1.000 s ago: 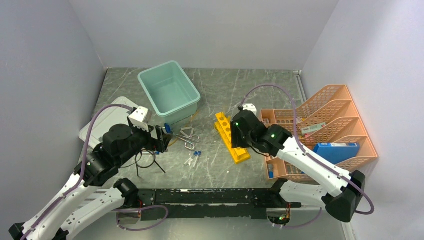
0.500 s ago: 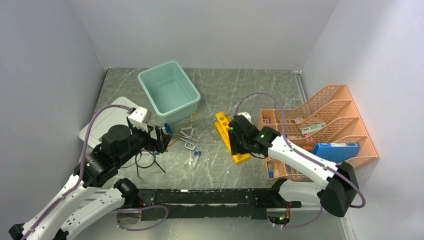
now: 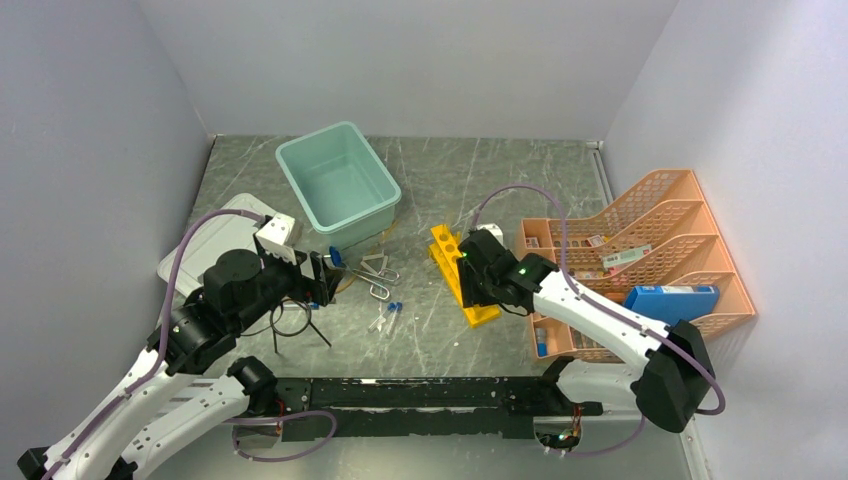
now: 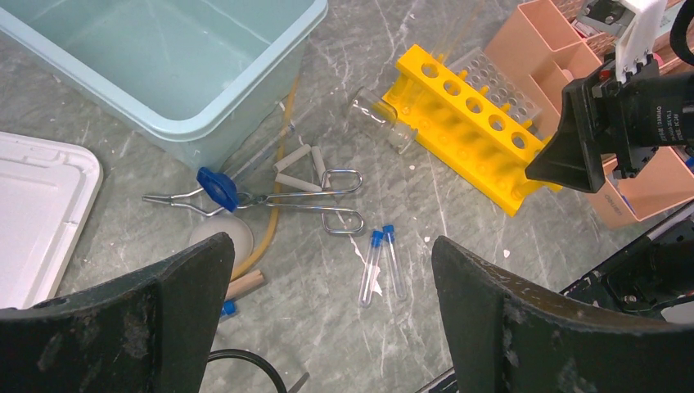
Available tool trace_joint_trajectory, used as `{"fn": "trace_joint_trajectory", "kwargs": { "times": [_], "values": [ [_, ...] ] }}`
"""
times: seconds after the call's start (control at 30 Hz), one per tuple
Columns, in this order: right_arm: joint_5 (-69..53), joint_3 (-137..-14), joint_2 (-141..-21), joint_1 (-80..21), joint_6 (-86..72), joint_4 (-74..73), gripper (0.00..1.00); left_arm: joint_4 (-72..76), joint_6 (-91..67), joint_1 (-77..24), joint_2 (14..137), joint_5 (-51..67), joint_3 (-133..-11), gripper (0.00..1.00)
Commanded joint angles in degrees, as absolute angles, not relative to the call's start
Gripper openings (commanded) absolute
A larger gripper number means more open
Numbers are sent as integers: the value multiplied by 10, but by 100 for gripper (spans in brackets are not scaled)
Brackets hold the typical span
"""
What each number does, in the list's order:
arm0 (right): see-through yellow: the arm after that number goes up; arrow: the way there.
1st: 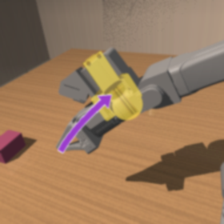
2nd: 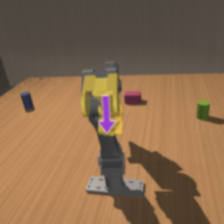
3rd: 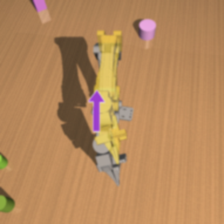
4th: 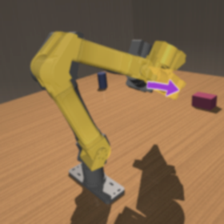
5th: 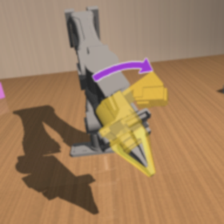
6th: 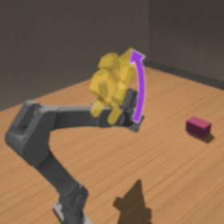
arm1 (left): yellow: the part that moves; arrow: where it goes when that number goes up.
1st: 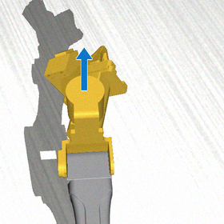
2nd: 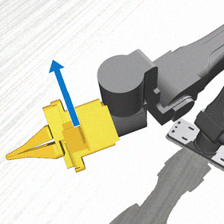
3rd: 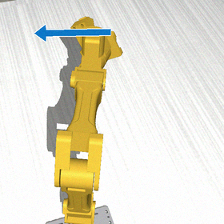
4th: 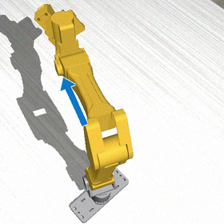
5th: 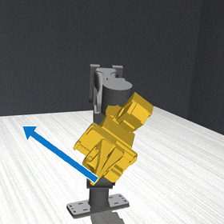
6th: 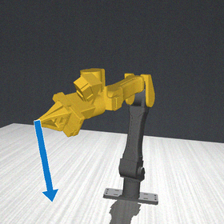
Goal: Organize the chemistry lab equipment
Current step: Move the test tube rack to the center of the board.
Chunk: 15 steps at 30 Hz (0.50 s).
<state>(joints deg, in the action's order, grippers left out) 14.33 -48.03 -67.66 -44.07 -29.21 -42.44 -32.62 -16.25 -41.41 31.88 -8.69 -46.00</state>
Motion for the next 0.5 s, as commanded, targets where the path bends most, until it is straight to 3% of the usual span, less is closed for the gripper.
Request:
{"fn": "trace_joint_trajectory", "kwargs": {
  "times": [0.0, 0.3, 0.47],
  "values": [
    [138, -472, -678, -436, -283, -404, 59, -316, -155, -415, 321, -79, -457, 95],
    [147, -483, -699, -436, -275, -395, 53, -317, -156, -414, 321, -82, -457, 95],
    [159, -495, -715, -436, -275, -389, 43, -317, -156, -415, 318, -83, -457, 95]
  ]
}}
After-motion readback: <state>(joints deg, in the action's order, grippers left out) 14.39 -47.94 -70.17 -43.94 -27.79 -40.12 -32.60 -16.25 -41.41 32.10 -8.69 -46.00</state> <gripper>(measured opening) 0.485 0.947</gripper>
